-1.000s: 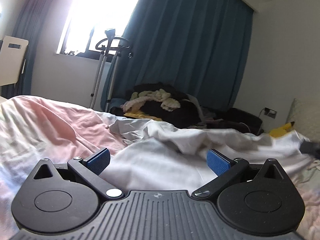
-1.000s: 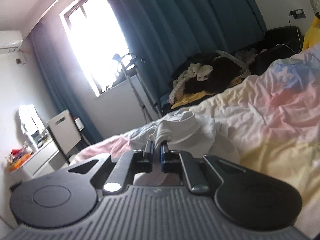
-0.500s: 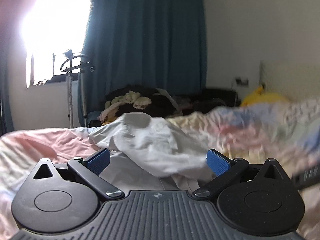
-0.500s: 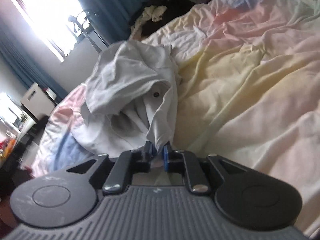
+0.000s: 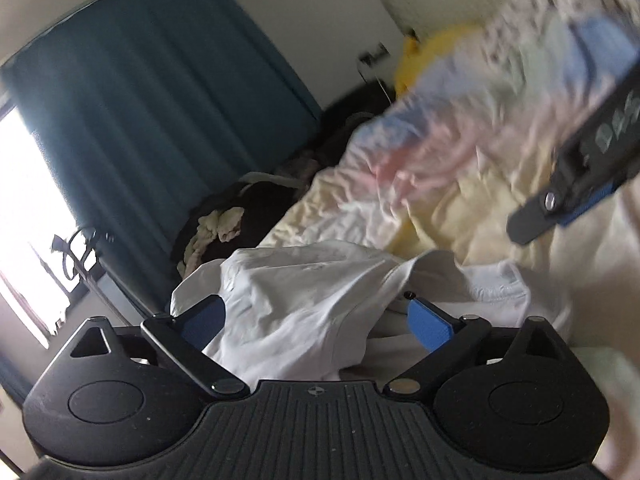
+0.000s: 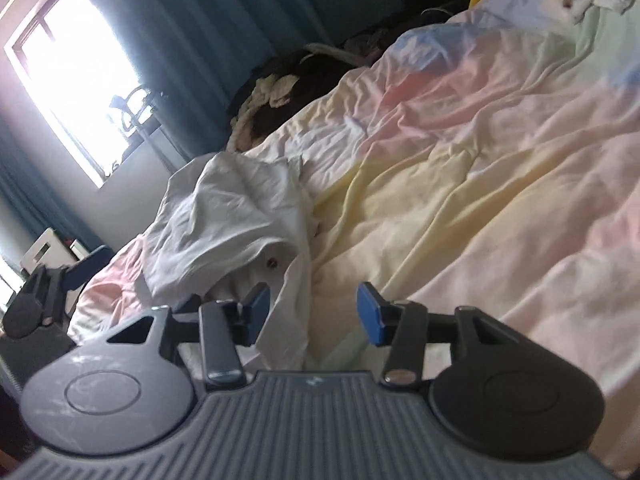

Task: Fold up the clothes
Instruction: 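Grasp the T-shirt hem with the left tool while the right tool holds its edge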

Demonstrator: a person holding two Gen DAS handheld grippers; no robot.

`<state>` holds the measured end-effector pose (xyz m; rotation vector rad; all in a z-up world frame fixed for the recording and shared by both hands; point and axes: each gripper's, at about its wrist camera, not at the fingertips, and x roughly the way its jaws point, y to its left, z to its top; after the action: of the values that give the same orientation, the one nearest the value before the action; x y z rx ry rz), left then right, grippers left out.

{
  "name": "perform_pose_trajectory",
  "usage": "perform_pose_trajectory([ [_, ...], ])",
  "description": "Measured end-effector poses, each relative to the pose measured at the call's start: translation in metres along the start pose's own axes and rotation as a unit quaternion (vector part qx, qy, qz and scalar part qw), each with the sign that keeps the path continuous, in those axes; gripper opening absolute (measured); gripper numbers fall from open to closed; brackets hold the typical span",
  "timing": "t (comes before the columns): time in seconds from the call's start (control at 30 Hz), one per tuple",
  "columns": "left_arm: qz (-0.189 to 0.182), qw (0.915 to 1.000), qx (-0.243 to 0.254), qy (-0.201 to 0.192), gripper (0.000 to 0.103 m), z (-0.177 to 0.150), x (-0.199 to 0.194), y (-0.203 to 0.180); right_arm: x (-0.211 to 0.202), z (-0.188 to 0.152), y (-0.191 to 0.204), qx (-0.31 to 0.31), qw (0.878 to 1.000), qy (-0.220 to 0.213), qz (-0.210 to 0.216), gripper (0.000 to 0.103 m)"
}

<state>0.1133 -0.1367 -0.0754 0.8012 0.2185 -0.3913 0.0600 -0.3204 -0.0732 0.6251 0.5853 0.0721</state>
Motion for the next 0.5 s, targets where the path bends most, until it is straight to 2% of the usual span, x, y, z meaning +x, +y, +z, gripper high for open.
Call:
perform_pose_trajectory([
  [0.13, 0.006, 0.9976, 0.052, 0.045, 0.075, -0.002, 0.033, -0.013, 0.009, -0.002, -0.005, 0.014, 1.0, 0.014, 0.022, 0.049],
  [0.2, 0.01, 0.9956, 0.068, 0.063, 0.056, -0.005, 0.045, -0.016, 0.014, -0.003, -0.001, 0.007, 0.999, 0.017, 0.032, 0.049],
  [0.3, -0.001, 0.9965, 0.032, 0.077, 0.041, -0.003, 0.048, -0.006, 0.02, -0.006, 0.006, -0.011, 0.999, 0.019, 0.046, 0.049],
  [0.37, -0.003, 0.997, 0.004, 0.077, 0.032, 0.001, 0.046, 0.003, 0.026, -0.007, 0.013, -0.034, 0.998, 0.018, 0.04, 0.049],
  [0.43, -0.008, 0.9971, -0.019, 0.073, 0.03, 0.007, 0.041, 0.011, 0.033, -0.008, 0.021, -0.071, 0.997, 0.017, 0.017, 0.049],
  [0.5, -0.008, 0.997, -0.037, 0.068, 0.027, 0.014, 0.038, 0.019, 0.04, -0.008, 0.022, -0.077, 0.997, 0.02, 0.015, 0.049],
])
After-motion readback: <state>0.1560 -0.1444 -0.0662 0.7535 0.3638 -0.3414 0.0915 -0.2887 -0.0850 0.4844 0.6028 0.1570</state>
